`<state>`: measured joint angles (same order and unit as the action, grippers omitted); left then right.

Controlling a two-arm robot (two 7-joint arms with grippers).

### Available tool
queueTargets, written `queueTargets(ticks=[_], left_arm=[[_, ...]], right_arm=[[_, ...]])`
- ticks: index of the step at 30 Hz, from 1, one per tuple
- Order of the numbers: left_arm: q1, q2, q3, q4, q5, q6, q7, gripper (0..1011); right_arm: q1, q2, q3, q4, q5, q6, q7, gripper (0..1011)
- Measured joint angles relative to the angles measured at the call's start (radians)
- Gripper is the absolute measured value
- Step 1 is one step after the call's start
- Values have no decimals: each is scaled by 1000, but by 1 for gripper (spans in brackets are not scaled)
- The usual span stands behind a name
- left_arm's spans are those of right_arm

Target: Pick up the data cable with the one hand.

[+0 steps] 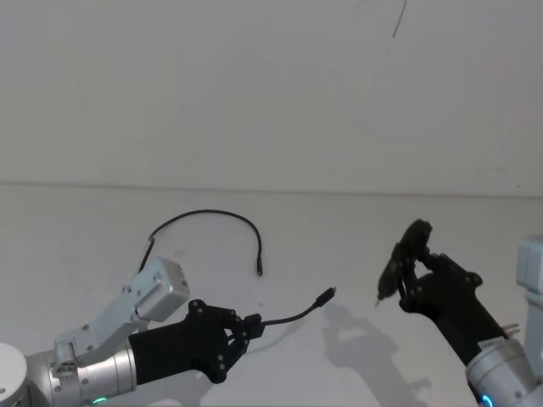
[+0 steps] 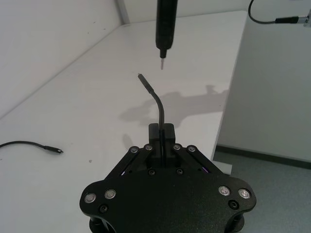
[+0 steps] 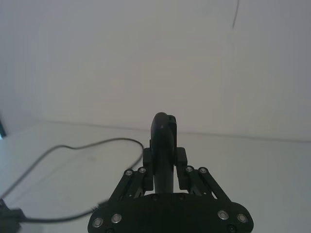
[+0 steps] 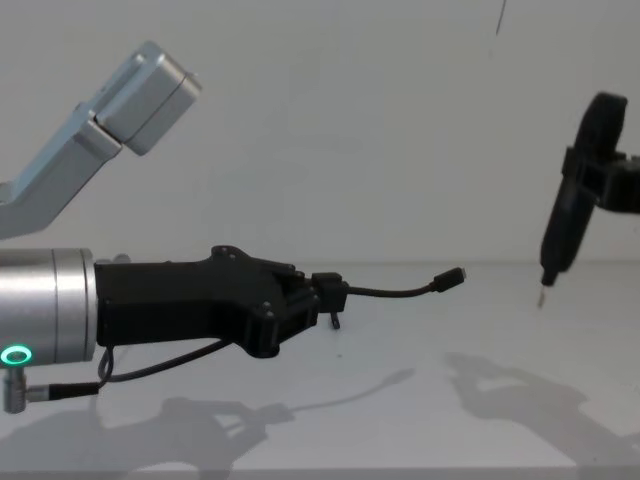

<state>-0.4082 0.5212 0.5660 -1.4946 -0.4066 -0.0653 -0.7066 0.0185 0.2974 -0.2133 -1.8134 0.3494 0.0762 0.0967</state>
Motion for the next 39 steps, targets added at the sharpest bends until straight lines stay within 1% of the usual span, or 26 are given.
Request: queueTargets(ticks=[5, 6, 10, 20, 31, 39], left_arm=[[0, 0, 1, 0, 0, 0, 1, 51], [0, 0, 1, 0, 0, 0, 1, 51], [0, -1, 1, 0, 0, 0, 2, 51], [0, -1, 1, 0, 0, 0, 3, 51], [0, -1, 1, 0, 0, 0, 3, 51], [0, -1, 1, 0, 0, 0, 3, 51]], right_arm=[[18, -25, 2, -20, 42, 26, 17, 269], [18, -25, 2, -20, 42, 26, 17, 269], [27, -38, 2, -28, 71, 45, 26, 269], [35, -51, 3, -40, 116, 70, 40, 269], [40, -52, -2, -40, 128, 75, 39, 269], [45, -52, -12, -31, 111, 66, 38, 269]])
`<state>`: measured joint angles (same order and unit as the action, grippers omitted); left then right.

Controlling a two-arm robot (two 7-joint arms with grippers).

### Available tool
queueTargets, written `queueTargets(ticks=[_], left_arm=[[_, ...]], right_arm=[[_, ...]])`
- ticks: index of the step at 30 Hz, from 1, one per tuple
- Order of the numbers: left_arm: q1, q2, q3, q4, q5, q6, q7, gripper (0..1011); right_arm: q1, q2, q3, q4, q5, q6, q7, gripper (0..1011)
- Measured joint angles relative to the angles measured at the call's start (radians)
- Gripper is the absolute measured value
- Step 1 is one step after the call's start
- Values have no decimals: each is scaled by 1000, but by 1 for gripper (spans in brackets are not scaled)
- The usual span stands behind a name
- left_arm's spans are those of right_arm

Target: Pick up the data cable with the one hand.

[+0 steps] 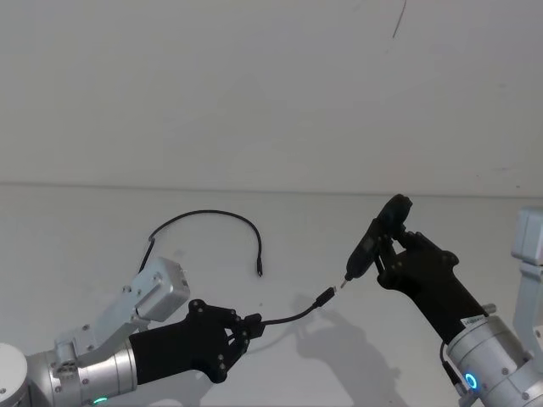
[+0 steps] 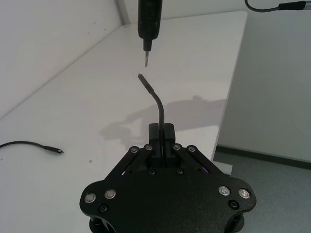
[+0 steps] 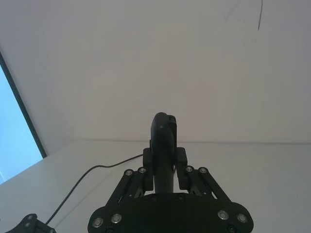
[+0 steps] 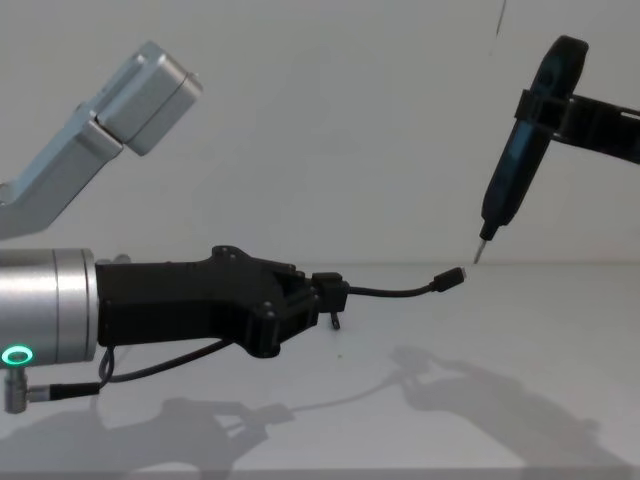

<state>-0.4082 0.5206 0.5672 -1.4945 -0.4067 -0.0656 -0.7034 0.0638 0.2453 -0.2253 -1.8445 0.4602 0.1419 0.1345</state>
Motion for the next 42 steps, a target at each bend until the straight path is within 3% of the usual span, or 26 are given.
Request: queueTargets(ticks=[16, 42], left_arm=[[0, 0, 0, 0, 0, 0, 0, 51], [0, 0, 0, 0, 0, 0, 0, 51]], right_arm=[[16, -5, -15, 37, -51, -40, 7, 269], [21, -8, -17, 73, -51, -7, 33, 269]])
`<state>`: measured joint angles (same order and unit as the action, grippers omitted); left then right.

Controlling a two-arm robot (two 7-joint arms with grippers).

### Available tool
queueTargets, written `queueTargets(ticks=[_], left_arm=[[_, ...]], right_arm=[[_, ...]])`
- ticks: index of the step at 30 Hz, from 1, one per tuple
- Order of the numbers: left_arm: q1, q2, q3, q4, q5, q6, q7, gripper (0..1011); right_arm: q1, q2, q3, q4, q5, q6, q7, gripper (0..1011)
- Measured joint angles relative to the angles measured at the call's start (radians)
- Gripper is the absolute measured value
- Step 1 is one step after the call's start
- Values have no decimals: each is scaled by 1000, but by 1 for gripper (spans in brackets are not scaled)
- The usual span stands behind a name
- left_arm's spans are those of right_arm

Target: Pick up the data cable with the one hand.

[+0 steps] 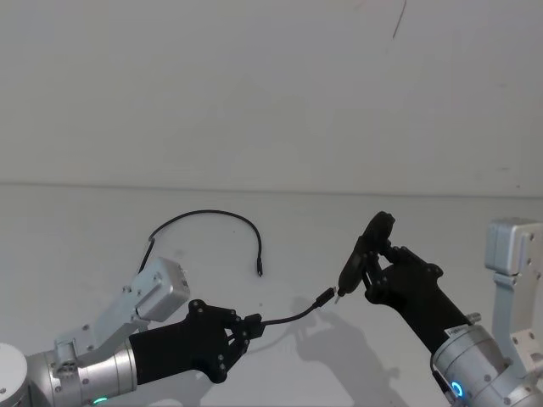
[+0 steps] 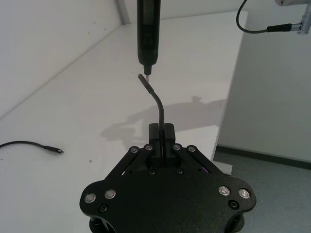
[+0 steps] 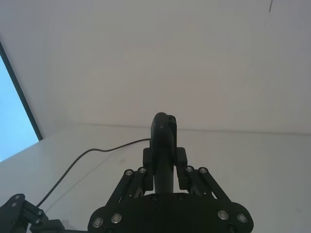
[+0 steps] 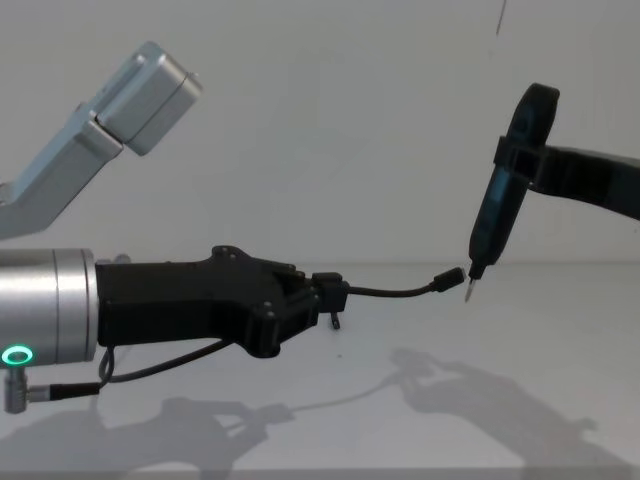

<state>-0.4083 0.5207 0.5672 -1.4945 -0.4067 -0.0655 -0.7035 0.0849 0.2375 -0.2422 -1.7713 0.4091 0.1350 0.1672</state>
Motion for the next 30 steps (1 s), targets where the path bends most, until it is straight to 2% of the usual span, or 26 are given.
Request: queueTargets(ticks=[30], left_arm=[[0, 0, 0, 0, 0, 0, 0, 51]], right_arm=[[-12, 0, 17, -28, 6, -14, 6, 269]])
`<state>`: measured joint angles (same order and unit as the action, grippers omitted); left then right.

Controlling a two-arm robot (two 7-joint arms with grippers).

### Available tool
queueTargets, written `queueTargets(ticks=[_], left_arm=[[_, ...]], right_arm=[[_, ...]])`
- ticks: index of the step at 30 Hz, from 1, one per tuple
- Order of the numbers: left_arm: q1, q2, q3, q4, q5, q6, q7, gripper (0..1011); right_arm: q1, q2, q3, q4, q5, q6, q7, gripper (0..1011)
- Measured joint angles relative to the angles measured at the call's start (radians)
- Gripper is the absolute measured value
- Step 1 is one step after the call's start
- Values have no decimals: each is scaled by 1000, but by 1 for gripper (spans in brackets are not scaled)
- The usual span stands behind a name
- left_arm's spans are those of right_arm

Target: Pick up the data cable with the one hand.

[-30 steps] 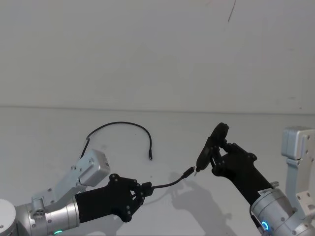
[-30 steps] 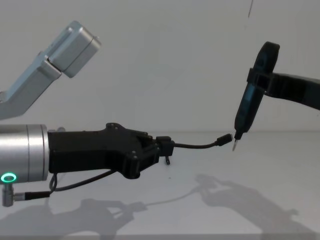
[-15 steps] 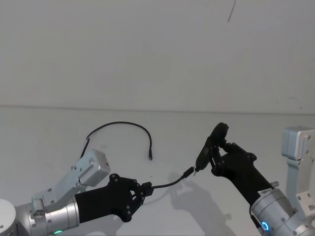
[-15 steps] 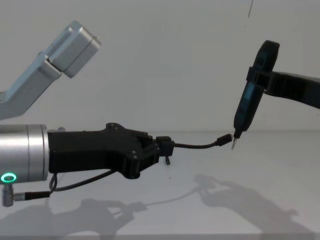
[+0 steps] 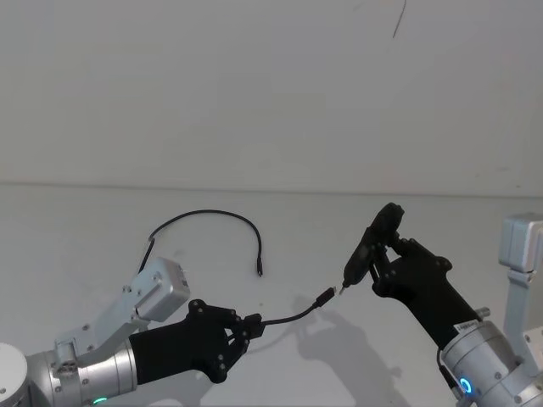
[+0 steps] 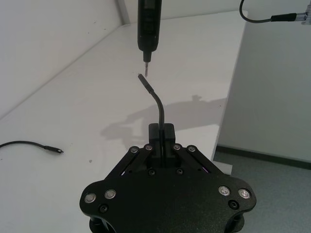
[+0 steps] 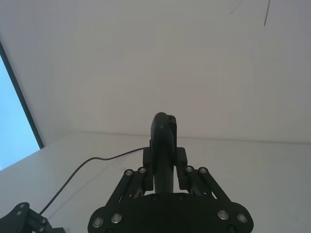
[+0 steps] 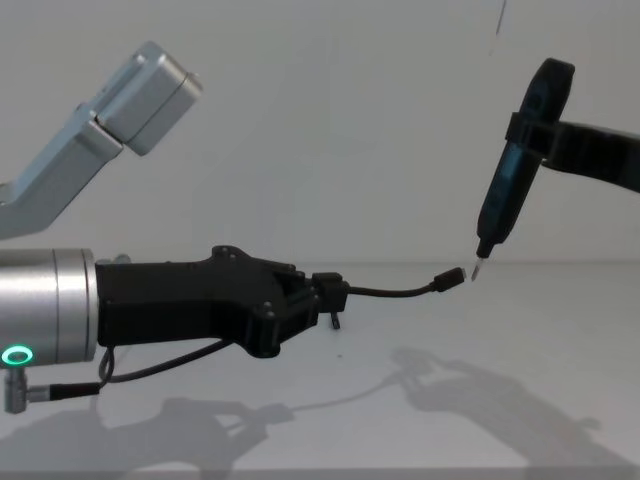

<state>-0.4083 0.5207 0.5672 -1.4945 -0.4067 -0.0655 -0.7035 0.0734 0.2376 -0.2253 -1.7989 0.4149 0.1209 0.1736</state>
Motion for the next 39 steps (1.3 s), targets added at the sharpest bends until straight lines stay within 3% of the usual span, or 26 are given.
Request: queueTargets(ticks=[39], left_arm=[[0, 0, 0, 0, 0, 0, 0, 51]], right_arm=[[9, 6, -18, 32, -9, -72, 41, 269]])
